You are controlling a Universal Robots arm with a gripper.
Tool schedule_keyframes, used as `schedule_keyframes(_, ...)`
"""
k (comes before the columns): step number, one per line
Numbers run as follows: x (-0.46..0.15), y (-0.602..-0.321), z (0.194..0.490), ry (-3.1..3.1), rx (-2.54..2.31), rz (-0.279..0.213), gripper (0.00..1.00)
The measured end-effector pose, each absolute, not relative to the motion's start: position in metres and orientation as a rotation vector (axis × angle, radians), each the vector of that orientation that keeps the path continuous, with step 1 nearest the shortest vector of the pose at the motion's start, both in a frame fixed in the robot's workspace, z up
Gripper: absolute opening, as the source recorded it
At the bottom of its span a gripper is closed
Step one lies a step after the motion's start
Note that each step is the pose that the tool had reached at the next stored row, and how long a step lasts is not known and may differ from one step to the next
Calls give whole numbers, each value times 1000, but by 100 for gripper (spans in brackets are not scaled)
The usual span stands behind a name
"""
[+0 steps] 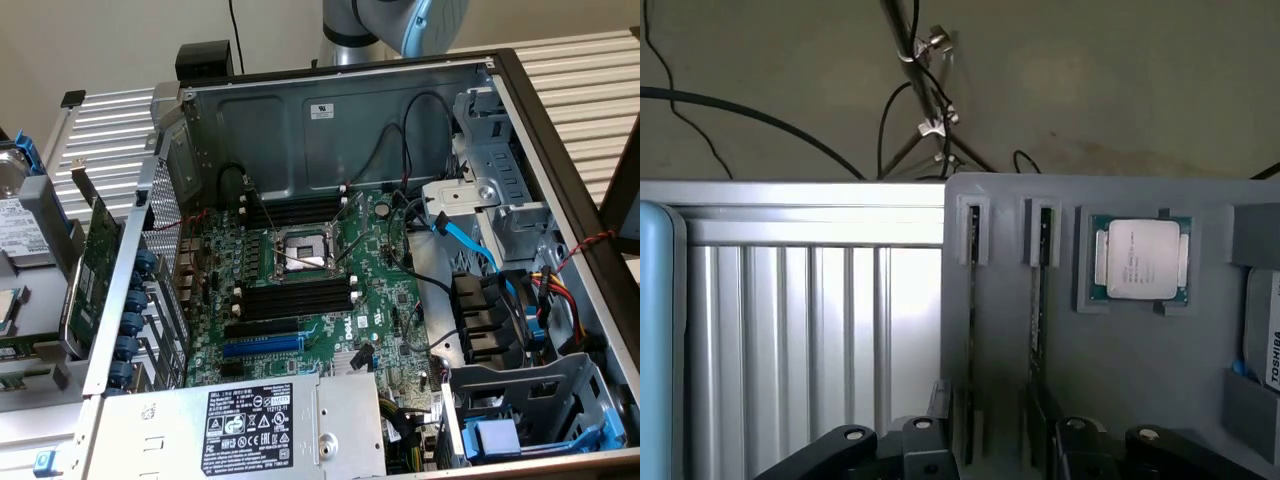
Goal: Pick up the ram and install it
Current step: 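Pick up the ram and move it above insertion slot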
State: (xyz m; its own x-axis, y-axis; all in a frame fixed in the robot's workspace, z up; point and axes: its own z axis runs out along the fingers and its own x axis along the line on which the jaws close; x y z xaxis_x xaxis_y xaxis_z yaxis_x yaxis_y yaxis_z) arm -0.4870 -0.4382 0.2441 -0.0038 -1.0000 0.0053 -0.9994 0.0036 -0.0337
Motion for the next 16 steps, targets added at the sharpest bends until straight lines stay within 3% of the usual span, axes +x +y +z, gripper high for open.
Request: schedule_keyframes(16, -477, -445, 224, 2218, -2204, 23, 43)
